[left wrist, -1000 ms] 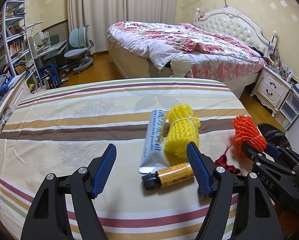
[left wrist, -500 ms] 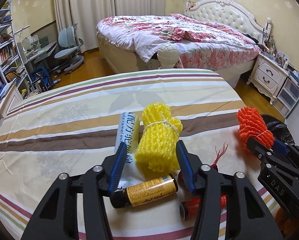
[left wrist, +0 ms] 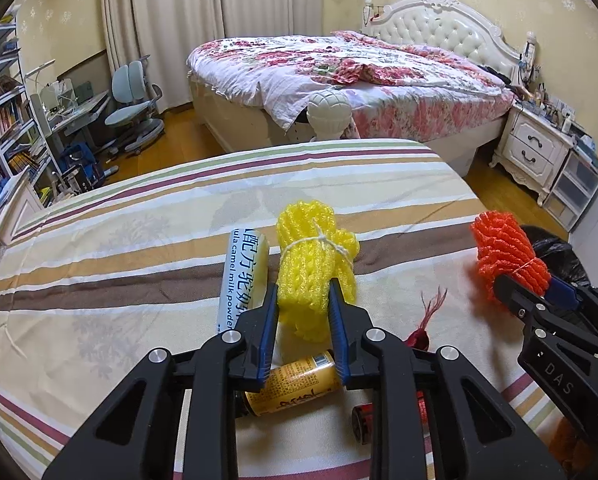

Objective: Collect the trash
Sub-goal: 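Grasp the orange mesh net with the right gripper while the left grasps the yellow net, then carry the orange and yellow mesh nets with both grippers over the black bin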

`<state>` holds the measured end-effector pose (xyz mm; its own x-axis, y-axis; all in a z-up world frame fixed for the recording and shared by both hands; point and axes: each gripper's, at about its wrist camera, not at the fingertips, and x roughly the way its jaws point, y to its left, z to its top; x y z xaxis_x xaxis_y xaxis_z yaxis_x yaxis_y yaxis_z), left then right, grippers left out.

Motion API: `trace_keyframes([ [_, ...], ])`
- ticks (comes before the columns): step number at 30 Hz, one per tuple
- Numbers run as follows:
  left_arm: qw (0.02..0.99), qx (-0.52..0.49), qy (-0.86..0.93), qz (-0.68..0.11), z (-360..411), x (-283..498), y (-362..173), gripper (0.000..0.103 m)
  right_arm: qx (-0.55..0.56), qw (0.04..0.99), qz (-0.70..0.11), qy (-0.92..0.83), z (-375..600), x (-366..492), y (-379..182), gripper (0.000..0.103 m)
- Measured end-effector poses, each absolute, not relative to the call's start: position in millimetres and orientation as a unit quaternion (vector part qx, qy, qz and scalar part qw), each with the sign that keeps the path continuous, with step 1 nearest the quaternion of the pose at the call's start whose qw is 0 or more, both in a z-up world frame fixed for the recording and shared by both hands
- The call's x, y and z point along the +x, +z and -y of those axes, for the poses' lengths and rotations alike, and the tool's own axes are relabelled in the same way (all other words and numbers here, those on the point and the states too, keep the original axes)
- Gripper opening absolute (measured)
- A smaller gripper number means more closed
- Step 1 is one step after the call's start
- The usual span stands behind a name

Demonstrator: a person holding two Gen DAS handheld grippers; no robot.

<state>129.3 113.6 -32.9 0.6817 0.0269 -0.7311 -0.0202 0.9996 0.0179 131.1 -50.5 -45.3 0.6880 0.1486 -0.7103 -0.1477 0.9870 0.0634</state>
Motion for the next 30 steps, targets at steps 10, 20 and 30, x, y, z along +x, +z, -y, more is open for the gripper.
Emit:
trace_keyframes([
  [10,0.927,-0.01,0.004,-0.376,-111.1,113.2,-14.2,0.024,0.007,0.926,-0.369,0.074,61.1,113.7,-31.9,0.042],
  [20,0.939,-0.019,-0.019,-0.343,-92.9,91.7,11.1,0.024,0.012,0.936,-0.347,0.054,84.0,89.6,-16.1,0.042],
  [30,0.944,-0.01,-0.063,-0.322,-53.1,80.2,20.8,0.024,0.017,0.946,-0.324,0.018,117.7,63.9,-1.5,0.042],
])
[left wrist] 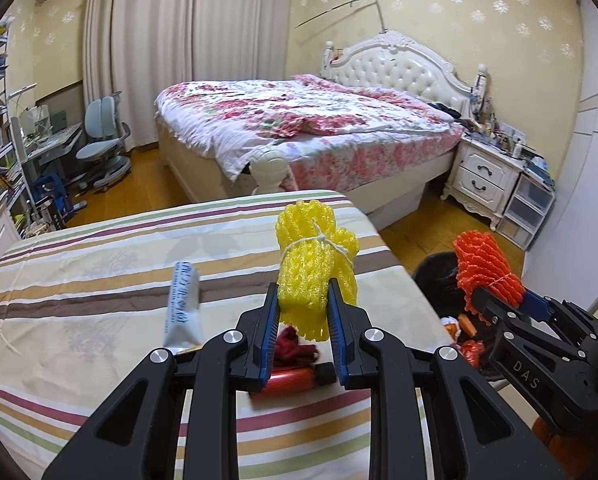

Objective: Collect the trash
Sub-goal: 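Carry the orange and yellow mesh nets with both grippers over the black bin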

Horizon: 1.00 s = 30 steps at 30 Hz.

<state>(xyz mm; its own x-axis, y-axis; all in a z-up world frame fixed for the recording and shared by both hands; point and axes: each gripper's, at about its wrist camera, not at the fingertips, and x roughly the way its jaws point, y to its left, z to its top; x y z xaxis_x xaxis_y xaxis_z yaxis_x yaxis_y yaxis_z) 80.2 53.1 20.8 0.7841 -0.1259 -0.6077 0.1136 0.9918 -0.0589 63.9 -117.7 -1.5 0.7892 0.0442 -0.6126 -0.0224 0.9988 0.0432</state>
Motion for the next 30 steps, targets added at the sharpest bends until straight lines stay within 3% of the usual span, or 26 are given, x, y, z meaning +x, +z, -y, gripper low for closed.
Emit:
trace_keyframes([
  [30,0.931,0.044,-0.151,-0.329,64.5,104.9,-10.7,0.024,0.063,0.942,-0.312,-0.101,231.9,59.3,-15.0,0.042],
])
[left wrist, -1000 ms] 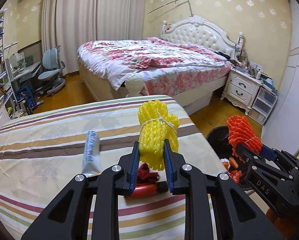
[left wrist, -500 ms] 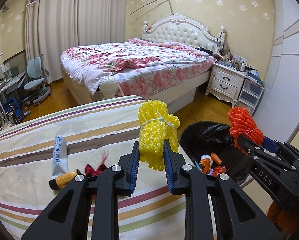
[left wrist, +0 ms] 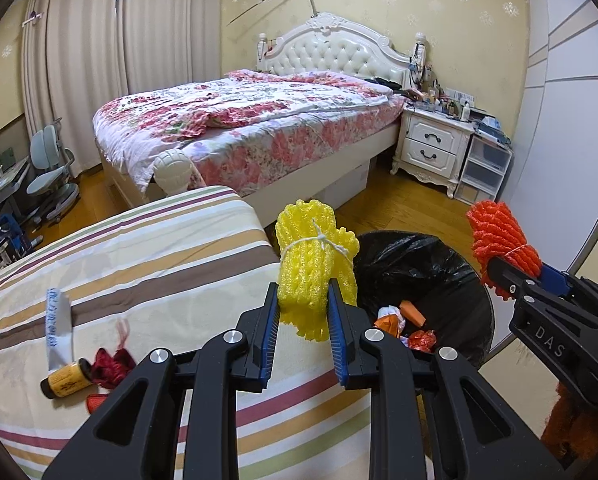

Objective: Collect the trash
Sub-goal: 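Carry the orange and yellow mesh nets with both grippers over the black bin, then open the right gripper dropping the orange net while the left drops the yellow net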

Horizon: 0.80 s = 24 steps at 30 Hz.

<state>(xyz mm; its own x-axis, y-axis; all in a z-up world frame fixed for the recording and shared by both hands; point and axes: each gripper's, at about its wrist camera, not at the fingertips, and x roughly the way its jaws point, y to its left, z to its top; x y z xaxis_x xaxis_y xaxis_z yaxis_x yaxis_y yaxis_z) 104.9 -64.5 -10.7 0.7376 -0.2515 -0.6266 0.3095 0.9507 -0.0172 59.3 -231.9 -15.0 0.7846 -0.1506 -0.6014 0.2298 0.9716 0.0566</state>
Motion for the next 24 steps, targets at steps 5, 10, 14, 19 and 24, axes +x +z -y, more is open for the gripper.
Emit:
trace_keyframes([
  [5,0.928,0.05,-0.158,-0.334,82.7,116.3,-17.3,0.024,0.07,0.939,-0.317,-0.108,244.2,68.8,-22.2,0.042],
  [10,0.927,0.058,-0.161,-0.334,95.8,125.9,-22.2,0.024,0.075,0.936,-0.325,-0.116,255.3,75.9,-31.3,0.042],
  [14,0.926,0.065,-0.164,-0.335,105.7,133.7,-26.9,0.024,0.081,0.934,-0.327,-0.121,261.4,82.8,-35.3,0.042],
  [19,0.921,0.077,-0.172,-0.341,121.6,140.2,-35.6,0.025,0.085,0.931,-0.332,-0.126,270.6,90.4,-40.9,0.043],
  [24,0.916,0.094,-0.172,-0.351,128.8,144.2,-43.5,0.048,0.086,0.929,-0.333,-0.135,274.5,94.4,-46.2,0.055],
])
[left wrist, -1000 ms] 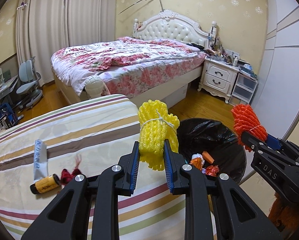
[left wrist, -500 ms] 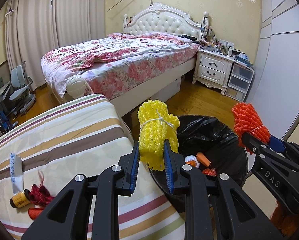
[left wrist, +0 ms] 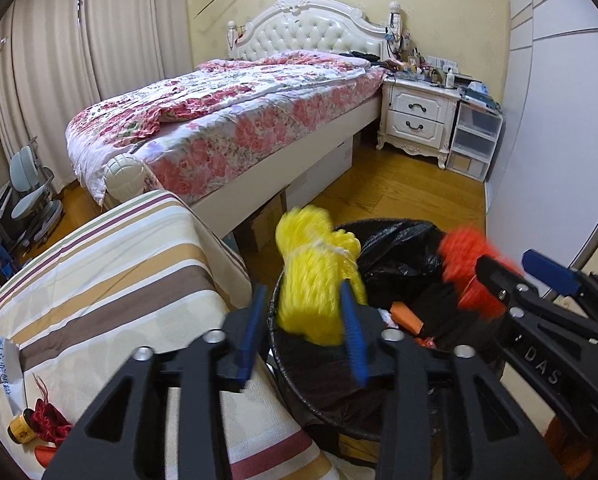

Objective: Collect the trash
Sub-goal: 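Open the right gripper dropping the orange net while the left drops the yellow net, then move both grippers back over the bottles and tube on the bedspread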

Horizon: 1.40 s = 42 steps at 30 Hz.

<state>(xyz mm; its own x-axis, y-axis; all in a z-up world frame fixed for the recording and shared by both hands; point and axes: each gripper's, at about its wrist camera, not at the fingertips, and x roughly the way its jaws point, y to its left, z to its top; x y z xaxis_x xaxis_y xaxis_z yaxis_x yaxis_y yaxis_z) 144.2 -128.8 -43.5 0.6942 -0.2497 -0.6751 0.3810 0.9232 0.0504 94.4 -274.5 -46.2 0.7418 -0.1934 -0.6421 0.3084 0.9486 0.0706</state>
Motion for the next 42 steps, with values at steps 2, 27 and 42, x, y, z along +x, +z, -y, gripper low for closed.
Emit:
trace_keyframes([
  [2,0.917,0.087,-0.171,-0.35,124.7,142.4,-43.7,0.061,0.087,0.929,-0.332,-0.139,275.8,92.3,-46.7,0.056],
  [27,0.931,0.036,-0.075,-0.354,6.0,91.8,-19.5,0.069,0.056,0.935,-0.348,-0.051,188.5,67.0,-39.7,0.059],
  [42,0.928,-0.003,0.021,-0.372,-96.6,81.9,-30.2,0.069,0.022,0.931,-0.363,0.022,108.5,69.3,-45.0,0.06],
])
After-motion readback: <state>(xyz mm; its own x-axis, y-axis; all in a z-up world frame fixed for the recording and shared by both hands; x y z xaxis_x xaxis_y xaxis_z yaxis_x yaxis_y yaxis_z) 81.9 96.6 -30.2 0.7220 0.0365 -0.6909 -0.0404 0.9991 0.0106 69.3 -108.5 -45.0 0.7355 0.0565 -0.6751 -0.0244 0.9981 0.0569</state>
